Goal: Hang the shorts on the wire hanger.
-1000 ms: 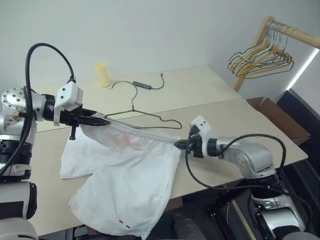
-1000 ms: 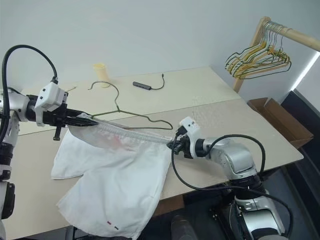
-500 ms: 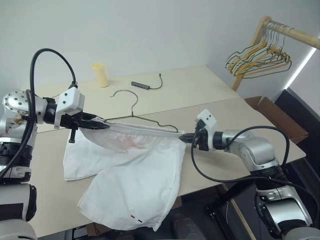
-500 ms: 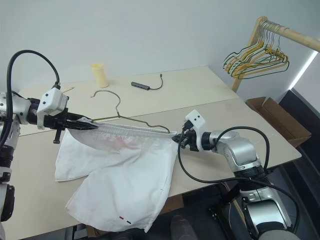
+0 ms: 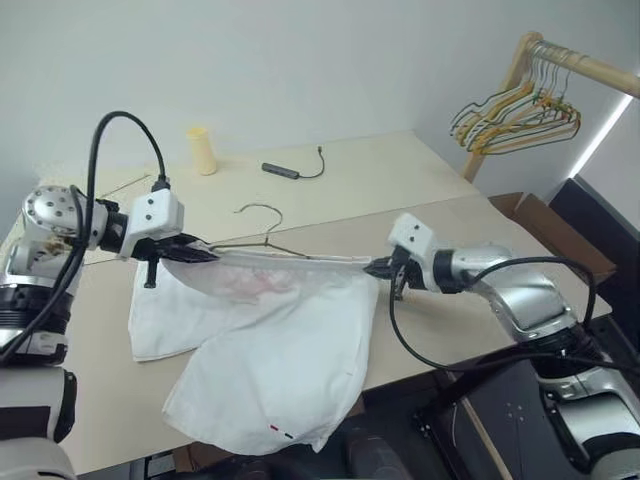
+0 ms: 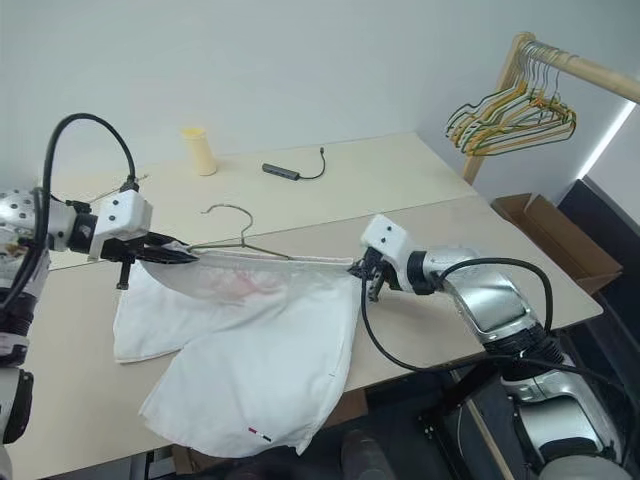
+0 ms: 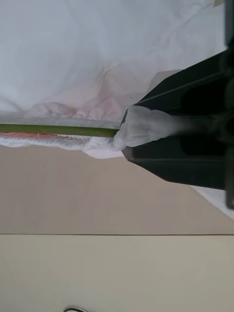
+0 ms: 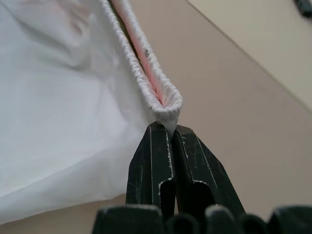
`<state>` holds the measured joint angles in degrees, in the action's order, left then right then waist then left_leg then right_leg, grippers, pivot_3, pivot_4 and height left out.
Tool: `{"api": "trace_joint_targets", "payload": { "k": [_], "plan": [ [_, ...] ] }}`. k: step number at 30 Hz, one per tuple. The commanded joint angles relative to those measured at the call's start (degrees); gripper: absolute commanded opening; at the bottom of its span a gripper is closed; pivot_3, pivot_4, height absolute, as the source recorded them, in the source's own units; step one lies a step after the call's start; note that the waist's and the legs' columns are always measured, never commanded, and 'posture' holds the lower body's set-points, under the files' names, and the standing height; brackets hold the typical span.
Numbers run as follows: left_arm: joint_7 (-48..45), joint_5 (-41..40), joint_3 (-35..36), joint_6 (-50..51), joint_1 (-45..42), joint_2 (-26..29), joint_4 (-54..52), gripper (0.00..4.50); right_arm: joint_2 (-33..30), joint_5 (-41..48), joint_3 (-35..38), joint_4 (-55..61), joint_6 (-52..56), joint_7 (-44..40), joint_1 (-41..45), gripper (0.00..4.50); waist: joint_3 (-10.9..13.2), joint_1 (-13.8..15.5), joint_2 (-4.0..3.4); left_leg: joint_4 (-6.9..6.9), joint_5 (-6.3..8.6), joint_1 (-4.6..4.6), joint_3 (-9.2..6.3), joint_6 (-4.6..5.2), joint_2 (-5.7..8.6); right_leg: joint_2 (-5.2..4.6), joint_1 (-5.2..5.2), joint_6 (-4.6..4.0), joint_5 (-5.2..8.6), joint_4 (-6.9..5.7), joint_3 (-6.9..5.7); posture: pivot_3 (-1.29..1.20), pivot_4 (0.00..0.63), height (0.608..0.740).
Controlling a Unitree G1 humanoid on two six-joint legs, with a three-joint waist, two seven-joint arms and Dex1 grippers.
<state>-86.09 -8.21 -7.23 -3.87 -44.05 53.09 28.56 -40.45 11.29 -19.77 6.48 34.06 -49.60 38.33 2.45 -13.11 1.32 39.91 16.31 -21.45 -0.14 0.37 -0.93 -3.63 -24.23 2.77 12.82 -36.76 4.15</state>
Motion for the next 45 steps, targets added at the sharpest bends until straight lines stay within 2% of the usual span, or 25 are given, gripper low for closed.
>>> {"api": "trace_joint_targets", "payload": {
  "k": [1, 5, 9, 13, 17, 24, 28, 32, 45],
  "plan": [
    [2.3, 1.3, 1.0, -0.3, -1.8, -0.3, -0.2, 0.06, -2.3, -5.8, -0.9, 2.0, -4.5, -2.0, 5.0, 0.01, 0.0, 0.0, 0.0, 0.01, 0.0, 0.0, 0.0, 0.0, 0.0, 0.0, 0.0, 0.0, 0.0, 0.0, 0.0, -0.17, 0.0, 0.74],
    [3.5, 1.3, 1.1, -0.9, -2.0, -1.9, -0.5, 0.06, -2.3, -10.3, -4.3, 2.5, -7.9, -5.3, 9.2, 0.01, 0.0, 0.0, 0.0, 0.0, 0.0, -0.01, 0.0, 0.0, 0.01, -0.02, -0.03, 0.0, 0.0, 0.0, -0.01, -0.17, 0.0, 0.74],
    [3.4, 0.6, 1.6, -0.4, -1.7, -2.9, -1.6, 0.06, 0.1, -14.3, -5.1, 0.5, -9.7, -4.5, 11.5, 0.01, 0.0, -0.1, 0.0, 0.01, 0.0, -0.02, 0.0, 0.0, 0.02, -0.02, -0.01, 0.0, 0.0, 0.0, -0.02, -0.17, 0.0, 0.74],
    [4.4, 0.7, 1.8, -0.4, -1.0, -3.4, -2.0, 0.06, 0.7, -13.7, -4.6, 2.2, -9.4, -7.5, 11.8, 0.01, 0.0, -0.1, 0.0, 0.0, 0.0, -0.01, -0.02, 0.0, 0.02, -0.03, -0.02, -0.01, -0.01, -0.03, -0.03, -0.16, 0.0, 0.74],
    [4.1, 0.1, 2.1, -0.5, 0.0, -3.4, -2.7, 0.06, 2.9, -13.1, -3.9, 2.1, -4.6, -7.6, 12.9, 0.01, 0.0, -0.2, 0.0, 0.01, 0.0, -0.01, -0.02, 0.0, 0.06, -0.08, -0.02, -0.01, -0.01, -0.06, -0.02, -0.16, 0.0, 0.74],
    [3.0, -3.2, 3.8, 0.9, -0.3, -4.8, -3.2, 0.06, 3.7, -14.0, -4.0, 1.7, -2.4, -7.5, 13.7, 0.01, 0.0, -0.2, 0.0, 0.01, 0.0, 0.0, -0.04, 0.0, 0.11, -0.16, -0.01, -0.01, -0.01, -0.12, -0.07, -0.17, 0.0, 0.74],
    [3.4, -3.2, 4.2, 0.2, -0.4, -5.4, -2.5, 0.06, 2.9, -13.7, -3.9, 1.3, -5.1, -8.7, 12.6, 1.11, 0.0, -0.2, 0.0, 0.01, 0.0, 0.0, -0.04, 0.0, 0.14, -0.21, -0.01, -0.01, 0.0, -0.22, -0.09, -0.17, 0.0, 0.74],
    [2.9, -3.9, 4.6, 0.2, 0.3, -5.4, -3.1, 0.06, 3.6, -11.9, -2.1, -2.0, -11.0, -9.1, 11.0, 2.46, 0.0, -0.2, 0.0, 0.01, 0.0, 0.0, -0.04, 0.0, 0.17, -0.24, -0.01, 0.0, 0.0, -0.21, -0.1, -0.18, 0.0, 0.74],
    [1.2, -5.6, 5.4, 1.5, 1.4, -5.0, -5.2, 0.06, 6.4, -6.1, 3.1, -11.9, -16.7, -12.8, 8.8, 2.46, 0.0, -0.4, 0.0, 0.01, 0.0, 0.06, -0.03, 0.0, 0.2, -0.29, 0.03, 0.01, 0.0, -0.23, -0.09, -0.17, 0.0, 0.74]
  ]
}}
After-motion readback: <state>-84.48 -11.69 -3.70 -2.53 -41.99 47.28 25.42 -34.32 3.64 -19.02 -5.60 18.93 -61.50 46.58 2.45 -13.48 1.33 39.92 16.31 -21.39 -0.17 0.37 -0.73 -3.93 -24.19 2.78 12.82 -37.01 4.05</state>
